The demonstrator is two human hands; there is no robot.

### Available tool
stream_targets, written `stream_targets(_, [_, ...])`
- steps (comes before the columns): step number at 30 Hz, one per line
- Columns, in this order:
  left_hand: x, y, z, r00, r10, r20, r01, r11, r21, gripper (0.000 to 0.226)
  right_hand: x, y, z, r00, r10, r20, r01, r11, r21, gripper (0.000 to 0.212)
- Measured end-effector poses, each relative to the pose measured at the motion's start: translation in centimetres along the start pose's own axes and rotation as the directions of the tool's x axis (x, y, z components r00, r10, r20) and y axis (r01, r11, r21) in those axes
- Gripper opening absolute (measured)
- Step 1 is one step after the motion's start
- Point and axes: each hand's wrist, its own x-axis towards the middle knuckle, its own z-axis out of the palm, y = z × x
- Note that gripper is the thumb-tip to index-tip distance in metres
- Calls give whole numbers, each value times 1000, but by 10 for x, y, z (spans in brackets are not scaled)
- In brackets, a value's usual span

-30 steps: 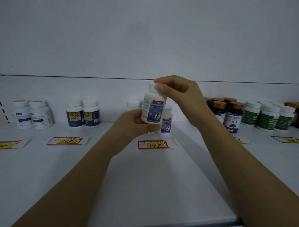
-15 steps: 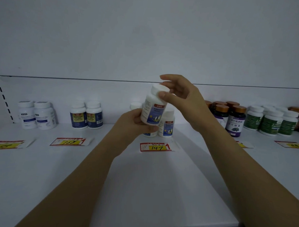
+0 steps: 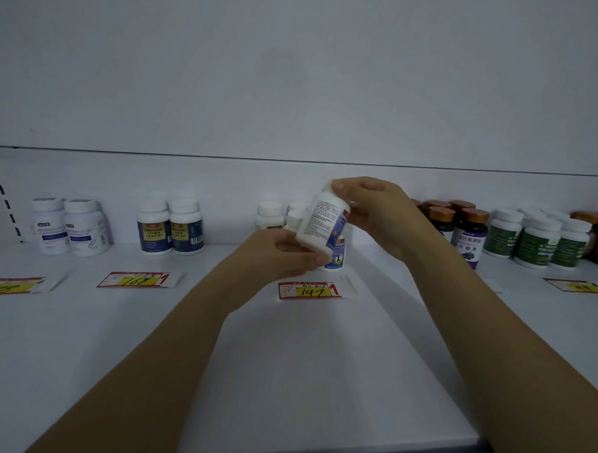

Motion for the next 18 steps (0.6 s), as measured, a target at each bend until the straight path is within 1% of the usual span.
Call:
stream_targets(1, [0, -1, 1, 999, -12, 33, 13, 999, -46, 56, 0, 0, -1, 1000, 10, 18, -11, 1000, 18, 18])
stream_targets(2, [-1, -2, 1, 998, -11, 60, 16, 996, -84, 50, 0, 0, -2, 999, 19, 39, -21, 999, 33, 15])
stream_targets(3, [-1, -2, 1, 997, -6, 78, 14, 994, -111, 39, 0, -1, -3, 998, 25, 63, -28, 998, 50, 15])
stream_targets(4, [-1, -3, 2, 996, 1, 84, 10, 992, -128, 29, 0, -1, -3, 996, 24, 86, -30, 997, 67, 16])
stream_targets(5, [-1, -3, 2, 997, 4, 72, 6, 991, -137, 25, -1, -1, -2, 994, 19, 106, -28, 996, 84, 20])
stream_targets(7, [0, -4, 2, 1000, 13, 20, -11, 993, -116, 31, -1, -2, 0, 991, 7, 132, -21, 994, 108, 25])
stream_targets(9, [2, -4, 2, 999, 20, -37, -23, 995, -98, 37, -2, -2, 3, 990, -4, 144, -9, 996, 91, 27])
stream_targets(14, [2, -4, 2, 994, 44, -98, -53, 994, -93, 31, -4, -3, 7, 993, 10, 121, -6, 999, -32, 30])
stream_targets(16, [2, -3, 2, 995, 50, -91, -59, 994, -91, 30, -4, -4, 5, 994, 15, 107, -15, 1000, -3, 29])
stream_targets(18, [1, -1, 3, 997, 40, -64, -46, 994, -103, 31, -3, -5, 3, 993, 5, 118, -13, 997, 71, 26])
